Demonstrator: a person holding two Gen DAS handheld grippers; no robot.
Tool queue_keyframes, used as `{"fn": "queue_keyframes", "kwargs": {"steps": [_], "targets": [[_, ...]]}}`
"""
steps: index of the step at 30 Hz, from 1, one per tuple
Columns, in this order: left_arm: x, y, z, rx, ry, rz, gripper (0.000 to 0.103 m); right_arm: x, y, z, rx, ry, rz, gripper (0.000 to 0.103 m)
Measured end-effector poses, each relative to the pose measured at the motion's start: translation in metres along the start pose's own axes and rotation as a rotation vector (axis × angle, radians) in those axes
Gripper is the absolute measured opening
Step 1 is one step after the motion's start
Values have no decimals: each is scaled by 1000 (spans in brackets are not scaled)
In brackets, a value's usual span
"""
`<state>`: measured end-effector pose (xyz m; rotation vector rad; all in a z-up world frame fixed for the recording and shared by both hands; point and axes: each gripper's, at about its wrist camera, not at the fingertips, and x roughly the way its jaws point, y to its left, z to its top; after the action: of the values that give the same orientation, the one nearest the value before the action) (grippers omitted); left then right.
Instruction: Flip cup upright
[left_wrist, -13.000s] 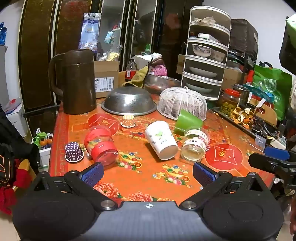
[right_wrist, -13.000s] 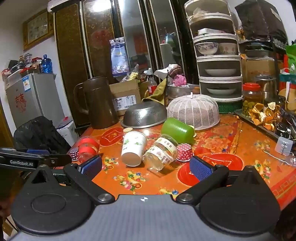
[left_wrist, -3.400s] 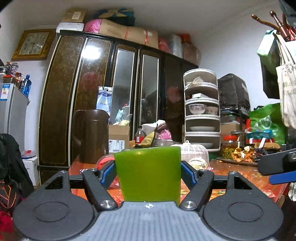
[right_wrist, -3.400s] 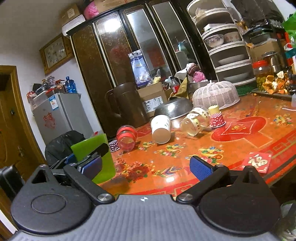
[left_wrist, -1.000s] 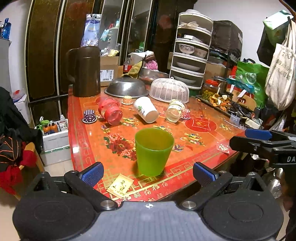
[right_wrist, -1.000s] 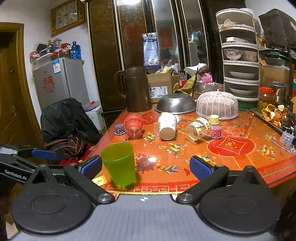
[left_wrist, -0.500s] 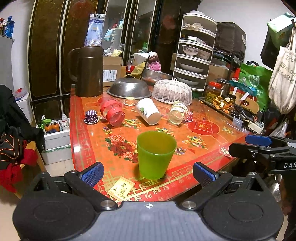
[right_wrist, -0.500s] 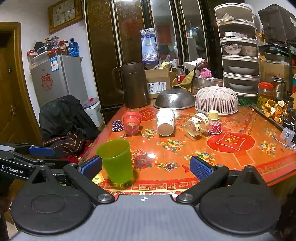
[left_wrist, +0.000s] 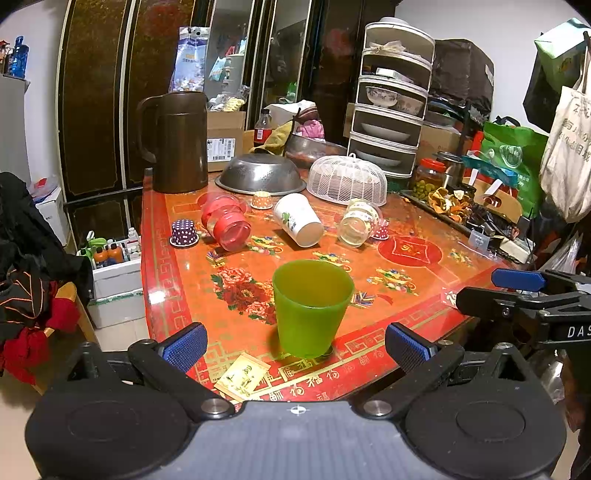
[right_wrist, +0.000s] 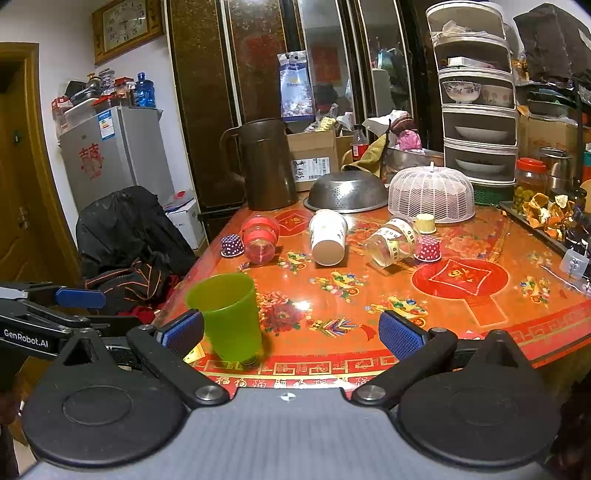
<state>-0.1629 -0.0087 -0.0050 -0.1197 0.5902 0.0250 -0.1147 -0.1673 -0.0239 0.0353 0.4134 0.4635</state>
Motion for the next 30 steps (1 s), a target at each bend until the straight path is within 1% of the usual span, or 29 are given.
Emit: {"fn": "queue_keyframes", "kwargs": {"steps": [7,10,15,30], "targets": [[0,-1,5,-12,-16,18,103,0,-1,0,2,-2,2,102],[0,-3,7,-18,-22,12,103,0,-2,0,7,-6,5,102],[2,-8,6,-4,-13,9,103,0,-4,0,11,-7,4,102],[4,-8,5,-10,-4,7,103,-1,-5,2,6,-9,8,102]]}}
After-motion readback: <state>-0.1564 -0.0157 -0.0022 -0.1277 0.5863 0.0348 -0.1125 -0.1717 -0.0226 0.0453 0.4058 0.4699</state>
